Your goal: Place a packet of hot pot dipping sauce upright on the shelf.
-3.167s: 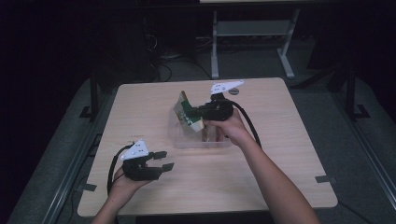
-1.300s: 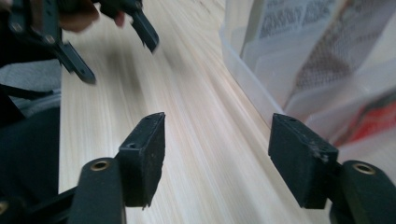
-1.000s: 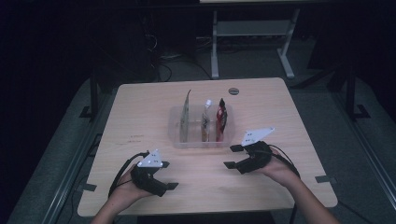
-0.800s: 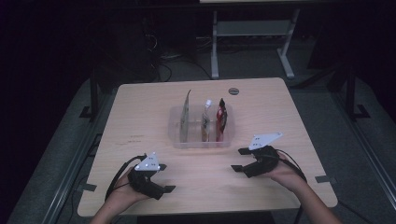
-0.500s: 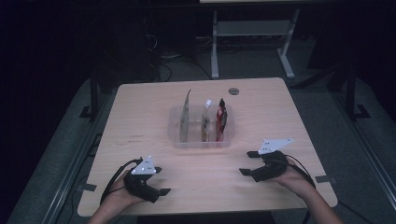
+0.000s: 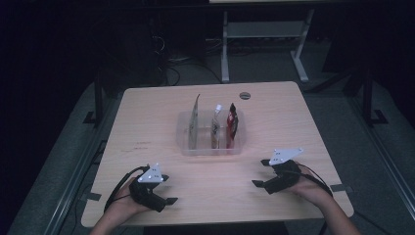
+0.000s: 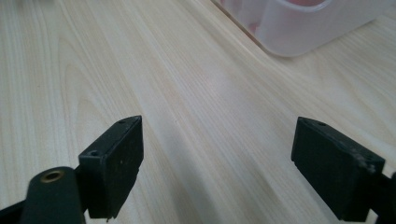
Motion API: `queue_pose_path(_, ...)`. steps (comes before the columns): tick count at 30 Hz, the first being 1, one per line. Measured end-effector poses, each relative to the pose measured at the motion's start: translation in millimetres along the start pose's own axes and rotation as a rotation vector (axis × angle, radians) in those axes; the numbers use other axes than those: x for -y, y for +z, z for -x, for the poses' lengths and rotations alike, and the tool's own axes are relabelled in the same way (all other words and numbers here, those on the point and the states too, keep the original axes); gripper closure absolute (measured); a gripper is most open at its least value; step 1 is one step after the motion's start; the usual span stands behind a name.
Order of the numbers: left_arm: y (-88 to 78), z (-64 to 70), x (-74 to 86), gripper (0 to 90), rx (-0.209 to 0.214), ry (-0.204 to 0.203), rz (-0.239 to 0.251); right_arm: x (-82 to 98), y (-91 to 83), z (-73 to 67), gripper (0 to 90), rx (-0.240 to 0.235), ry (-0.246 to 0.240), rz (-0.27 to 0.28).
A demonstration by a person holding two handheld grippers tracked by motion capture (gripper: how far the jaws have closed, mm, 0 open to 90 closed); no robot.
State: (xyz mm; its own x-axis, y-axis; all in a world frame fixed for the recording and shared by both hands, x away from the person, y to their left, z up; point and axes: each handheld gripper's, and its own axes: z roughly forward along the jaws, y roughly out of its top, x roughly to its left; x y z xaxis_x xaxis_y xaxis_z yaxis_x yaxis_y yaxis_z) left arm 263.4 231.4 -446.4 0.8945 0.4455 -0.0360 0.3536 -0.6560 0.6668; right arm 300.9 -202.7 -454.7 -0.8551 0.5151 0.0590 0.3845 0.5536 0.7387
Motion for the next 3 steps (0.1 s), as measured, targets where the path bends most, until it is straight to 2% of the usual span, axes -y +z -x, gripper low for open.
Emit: queue_pose_path(3, 0.1, 0.0, 0.0, 16.4, -0.003, 0.001, 0.002, -0.6, -1.1, -0.4, 16.1, 0.004, 0.005, 0.007)
